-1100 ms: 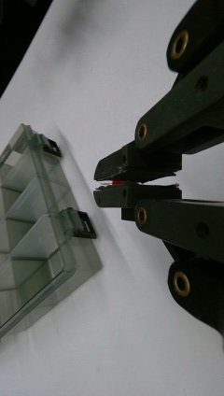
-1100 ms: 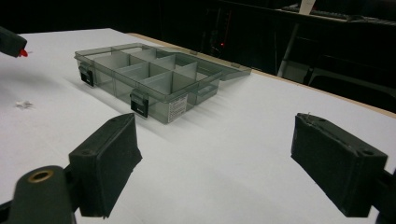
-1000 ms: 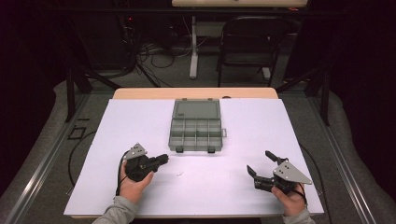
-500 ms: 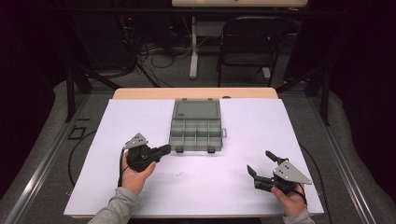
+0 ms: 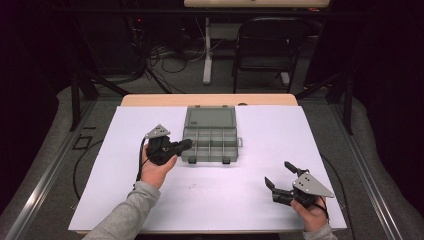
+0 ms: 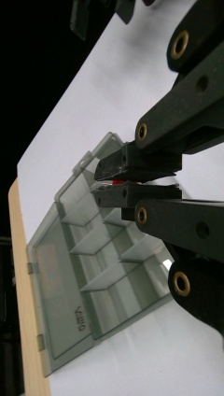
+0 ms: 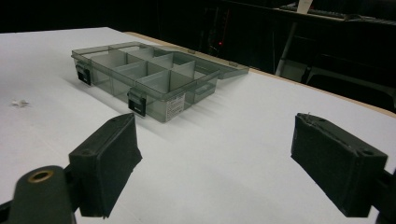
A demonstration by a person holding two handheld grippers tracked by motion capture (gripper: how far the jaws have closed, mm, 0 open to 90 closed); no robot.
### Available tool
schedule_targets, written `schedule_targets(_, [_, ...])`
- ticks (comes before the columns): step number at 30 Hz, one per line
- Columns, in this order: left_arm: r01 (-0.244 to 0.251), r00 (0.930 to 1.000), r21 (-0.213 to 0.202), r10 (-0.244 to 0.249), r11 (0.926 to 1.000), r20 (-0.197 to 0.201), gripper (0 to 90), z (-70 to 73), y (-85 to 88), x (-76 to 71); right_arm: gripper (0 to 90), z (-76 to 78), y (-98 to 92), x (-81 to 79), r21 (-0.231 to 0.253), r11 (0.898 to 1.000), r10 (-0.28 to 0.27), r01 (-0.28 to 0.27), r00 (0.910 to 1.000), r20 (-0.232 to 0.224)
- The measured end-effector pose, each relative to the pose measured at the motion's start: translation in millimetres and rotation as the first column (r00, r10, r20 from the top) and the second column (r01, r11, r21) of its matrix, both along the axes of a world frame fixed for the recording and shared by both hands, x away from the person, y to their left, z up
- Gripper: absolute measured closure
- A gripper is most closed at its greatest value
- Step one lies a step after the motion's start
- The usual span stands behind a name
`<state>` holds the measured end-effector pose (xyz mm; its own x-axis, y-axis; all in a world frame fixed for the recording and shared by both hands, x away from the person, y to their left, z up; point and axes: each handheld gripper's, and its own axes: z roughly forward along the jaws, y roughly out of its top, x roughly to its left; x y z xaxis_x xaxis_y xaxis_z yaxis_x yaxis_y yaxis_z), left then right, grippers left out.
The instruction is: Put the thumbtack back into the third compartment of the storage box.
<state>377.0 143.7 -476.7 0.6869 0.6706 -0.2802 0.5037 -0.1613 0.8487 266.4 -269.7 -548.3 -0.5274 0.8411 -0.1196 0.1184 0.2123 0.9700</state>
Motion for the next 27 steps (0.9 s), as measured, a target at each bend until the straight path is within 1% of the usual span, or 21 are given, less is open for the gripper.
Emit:
schedule_targets(5, [-0.002,1.0000,0.009,0.002,1.0000,0.009,85.6,10.3,-7.9,13.0,14.2,-0.1,-0.1,0.2,0.001,1.000,0.000,0.000,1.0000,0.000])
schedule_targets(10, [-0.005,1.0000,0.023,0.004,0.9997,0.009,85.5,15.0,-18.2,24.7,14.2,-0.1,-0.2,0.4,0.001,1.000,0.002,-0.002,1.0000,0.001])
schedule_targets(14, [-0.009,1.0000,0.033,0.009,0.9994,0.004,85.6,15.9,-25.9,32.5,14.2,-0.1,-0.4,0.3,0.002,1.000,0.004,-0.004,1.0000,0.001])
schedule_targets(20, [-0.018,0.9998,0.041,0.018,0.9990,0.011,85.6,15.8,-39.0,42.3,14.2,-0.3,-0.4,0.6,0.002,1.000,0.004,-0.004,1.0000,0.001])
schedule_targets(25, [-0.019,0.9998,0.052,0.019,0.9984,0.011,85.6,12.2,-52.9,49.7,14.2,-0.3,-0.5,0.7,0.002,1.000,0.005,-0.005,1.0000,0.001])
schedule_targets(27, [-0.021,0.9997,0.065,0.020,0.9977,0.014,85.5,9.9,-58.4,52.6,14.3,-0.2,-0.6,0.7,0.003,1.000,0.005,-0.005,1.0000,0.002])
